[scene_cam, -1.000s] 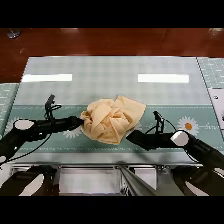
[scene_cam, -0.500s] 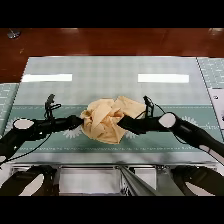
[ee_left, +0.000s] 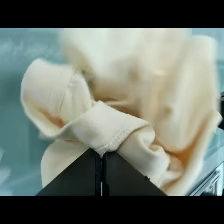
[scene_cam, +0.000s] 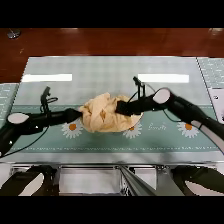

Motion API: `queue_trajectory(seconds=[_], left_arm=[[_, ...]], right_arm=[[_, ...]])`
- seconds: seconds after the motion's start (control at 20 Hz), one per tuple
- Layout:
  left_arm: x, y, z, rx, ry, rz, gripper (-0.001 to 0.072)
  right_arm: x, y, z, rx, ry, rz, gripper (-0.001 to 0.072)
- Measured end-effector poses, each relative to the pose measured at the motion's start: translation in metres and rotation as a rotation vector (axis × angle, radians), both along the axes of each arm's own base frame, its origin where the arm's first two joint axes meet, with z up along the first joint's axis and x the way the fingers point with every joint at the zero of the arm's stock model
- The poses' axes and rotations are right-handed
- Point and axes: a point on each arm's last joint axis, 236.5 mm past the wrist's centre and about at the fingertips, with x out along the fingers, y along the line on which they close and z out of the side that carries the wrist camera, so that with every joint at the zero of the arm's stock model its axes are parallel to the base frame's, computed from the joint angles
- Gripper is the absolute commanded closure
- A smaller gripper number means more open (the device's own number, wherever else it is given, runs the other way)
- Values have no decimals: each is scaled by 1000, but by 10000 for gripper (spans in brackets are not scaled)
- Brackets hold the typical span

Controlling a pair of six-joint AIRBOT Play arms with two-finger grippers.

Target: Fold the shirts.

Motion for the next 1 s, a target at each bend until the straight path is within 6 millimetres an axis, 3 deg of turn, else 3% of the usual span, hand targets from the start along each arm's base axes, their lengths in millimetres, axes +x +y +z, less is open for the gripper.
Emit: queue_trajectory(seconds=[0.05,0.15,0.3,0.45,0.5,0.6,0.7,0.8,0.9,1.0], left_arm=[[15,2,24,-7,-55,3,689],[50,10,87,-23,-192,27,690],[86,22,216,-42,-456,66,690],[75,23,364,-48,-770,60,690],[61,22,408,-49,-867,54,689],[25,17,473,-32,-1014,28,690],[-16,10,514,-5,-1118,-12,690],[-56,1,533,33,-1180,-66,690],[-87,-7,535,67,-1196,-123,689],[-108,-14,524,99,-1167,-186,689]], right_arm=[[16,-7,28,1,-68,9,680],[50,-28,104,-2,-251,-9,680],[78,-72,239,-20,-562,-83,680],[51,-98,358,-26,-820,-97,680],[35,-106,389,-32,-891,-96,680],[-1,-119,432,-44,-1000,-91,680],[-39,-129,459,-59,-1078,-81,680],[-73,-139,475,-80,-1139,-70,680],[-101,-145,482,-93,-1172,-57,680],[-120,-148,478,-112,-1165,-29,680]])
